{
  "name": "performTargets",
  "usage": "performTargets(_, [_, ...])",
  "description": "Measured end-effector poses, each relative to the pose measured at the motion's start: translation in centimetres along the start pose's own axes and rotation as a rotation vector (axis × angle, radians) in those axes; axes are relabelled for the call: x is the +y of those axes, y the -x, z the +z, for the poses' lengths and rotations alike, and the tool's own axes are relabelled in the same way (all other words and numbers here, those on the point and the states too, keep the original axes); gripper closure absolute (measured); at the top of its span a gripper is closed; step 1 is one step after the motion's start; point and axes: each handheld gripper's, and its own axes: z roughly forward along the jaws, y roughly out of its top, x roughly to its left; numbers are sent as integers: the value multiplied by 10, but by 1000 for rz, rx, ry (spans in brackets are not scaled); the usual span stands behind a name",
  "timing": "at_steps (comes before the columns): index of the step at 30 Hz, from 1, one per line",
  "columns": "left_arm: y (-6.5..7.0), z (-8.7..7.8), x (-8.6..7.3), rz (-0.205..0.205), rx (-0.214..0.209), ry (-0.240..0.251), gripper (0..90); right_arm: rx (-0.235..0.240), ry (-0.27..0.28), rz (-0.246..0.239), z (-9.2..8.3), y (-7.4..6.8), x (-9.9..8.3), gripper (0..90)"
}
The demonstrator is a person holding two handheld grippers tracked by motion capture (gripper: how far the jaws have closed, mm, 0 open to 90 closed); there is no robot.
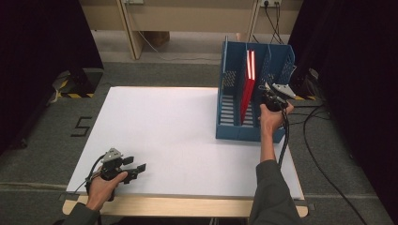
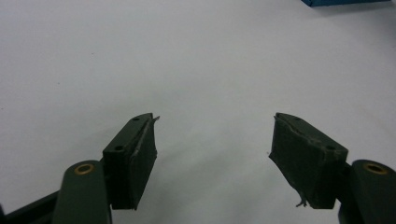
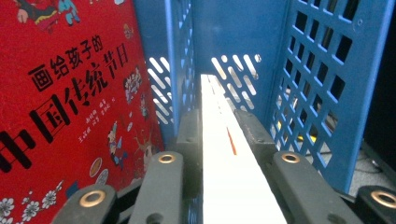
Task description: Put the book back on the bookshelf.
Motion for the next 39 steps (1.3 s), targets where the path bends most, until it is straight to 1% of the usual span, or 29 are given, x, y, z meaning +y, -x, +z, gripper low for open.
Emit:
performTargets(1, [0,0,0,0,0,0,302,0,-6,6,0,0,0,734])
performTargets(4, [0,0,0,-1,2,-4,303,6,-31,-4,-1,1,1,729])
performTargets(6, [0,0,0,-2,0,-2,302,10,-36,10,-3,2,1,724])
performTargets(7, [0,0,0,-1,0,-1,303,19,-47,14,-4,2,2,724])
performTargets(8, [0,0,0,0,1,0,302,23,-44,20,-5,3,2,717])
performTargets(9, [0,0,0,0,1,0,302,34,-38,15,-7,4,4,713])
performTargets(10, [0,0,0,1,1,0,302,41,-50,15,-9,3,5,705])
performTargets(11, [0,0,0,2,1,-2,302,44,-62,3,-11,2,7,704])
performTargets(12, [0,0,0,3,1,-3,302,49,-62,-9,-13,3,8,704])
performTargets(13, [0,0,0,3,1,-2,302,59,-70,-9,-16,4,9,702])
performTargets(14, [0,0,0,4,1,-3,302,61,-78,1,-18,4,10,702])
performTargets(15, [0,0,0,3,1,-2,302,59,-73,-1,-21,6,10,701])
performTargets(17, [0,0,0,3,1,-3,302,71,-79,5,-26,9,9,686])
performTargets(19, [0,0,0,2,0,-5,302,78,-71,9,-32,12,7,683])
performTargets(20, [0,0,0,1,-1,-6,302,92,-75,13,-34,13,5,676])
performTargets(22, [1,1,0,2,1,-5,302,103,-90,4,-40,14,3,663])
performTargets(25, [1,2,0,4,2,-6,302,133,-89,-5,-46,16,-3,655])
performTargets(28, [1,2,0,5,1,-7,302,155,-100,-15,-53,14,-5,627])
performTargets(30, [1,2,0,5,2,-11,302,154,-106,-35,-58,12,-6,616])
performTargets(31, [1,2,0,5,2,-11,302,149,-102,-30,-60,12,-6,605])
performTargets(32, [1,2,0,5,2,-10,302,154,-87,-21,-62,12,-7,600])
performTargets(34, [1,2,0,6,1,-13,302,166,-69,-29,-66,14,-8,587])
performTargets(35, [1,2,0,5,0,-14,302,158,-72,-42,-68,14,-9,570])
performTargets(37, [1,2,0,7,-2,-16,301,137,-61,-52,-71,16,-10,542])
performTargets(39, [1,2,0,8,0,-16,302,133,-71,-56,-72,18,-12,500])
